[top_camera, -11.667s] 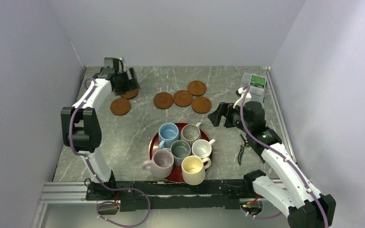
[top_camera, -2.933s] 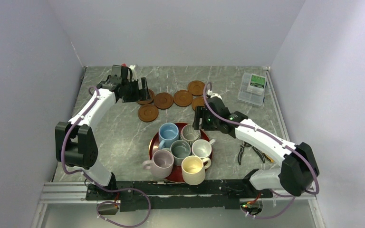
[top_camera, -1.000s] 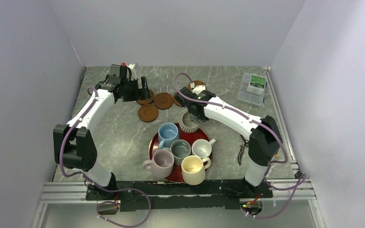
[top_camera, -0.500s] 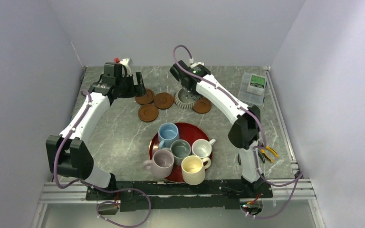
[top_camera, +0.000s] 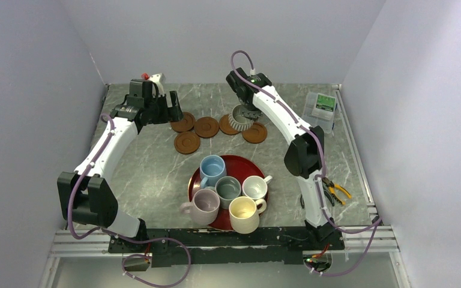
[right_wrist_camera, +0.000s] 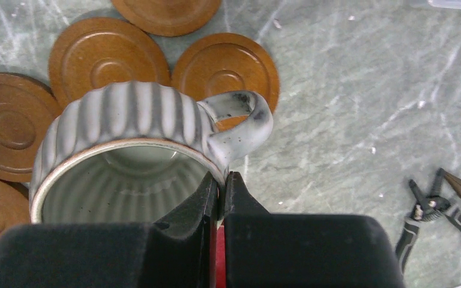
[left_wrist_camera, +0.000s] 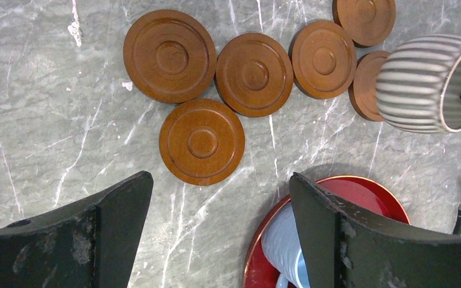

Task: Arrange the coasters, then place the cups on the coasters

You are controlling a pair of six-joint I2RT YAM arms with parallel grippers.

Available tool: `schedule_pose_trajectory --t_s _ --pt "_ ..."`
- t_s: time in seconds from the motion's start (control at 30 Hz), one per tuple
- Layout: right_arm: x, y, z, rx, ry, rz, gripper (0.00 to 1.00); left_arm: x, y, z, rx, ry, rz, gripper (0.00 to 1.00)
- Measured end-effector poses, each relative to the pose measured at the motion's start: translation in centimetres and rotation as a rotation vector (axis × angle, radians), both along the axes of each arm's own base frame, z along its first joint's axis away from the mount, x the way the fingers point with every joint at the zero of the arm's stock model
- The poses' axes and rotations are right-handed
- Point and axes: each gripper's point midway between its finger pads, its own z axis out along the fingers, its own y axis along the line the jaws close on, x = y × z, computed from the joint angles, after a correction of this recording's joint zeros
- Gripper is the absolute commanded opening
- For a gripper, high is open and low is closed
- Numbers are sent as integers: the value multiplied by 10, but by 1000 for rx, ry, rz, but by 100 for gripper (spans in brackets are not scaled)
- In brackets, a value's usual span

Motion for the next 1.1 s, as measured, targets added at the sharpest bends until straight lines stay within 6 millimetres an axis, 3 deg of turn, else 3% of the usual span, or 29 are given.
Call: schedule_pose_trajectory --t_s 0.47,0.7,1.1 --pt "26 33 -46 86 29 24 0 0 0 0 -8 1 -3 90" --pt "38 41 -53 105 8 24 0 -1 -1 1 -13 2 -8 90" --pt "43 35 -60 98 14 9 0 -1 -1 1 -20 5 -8 90"
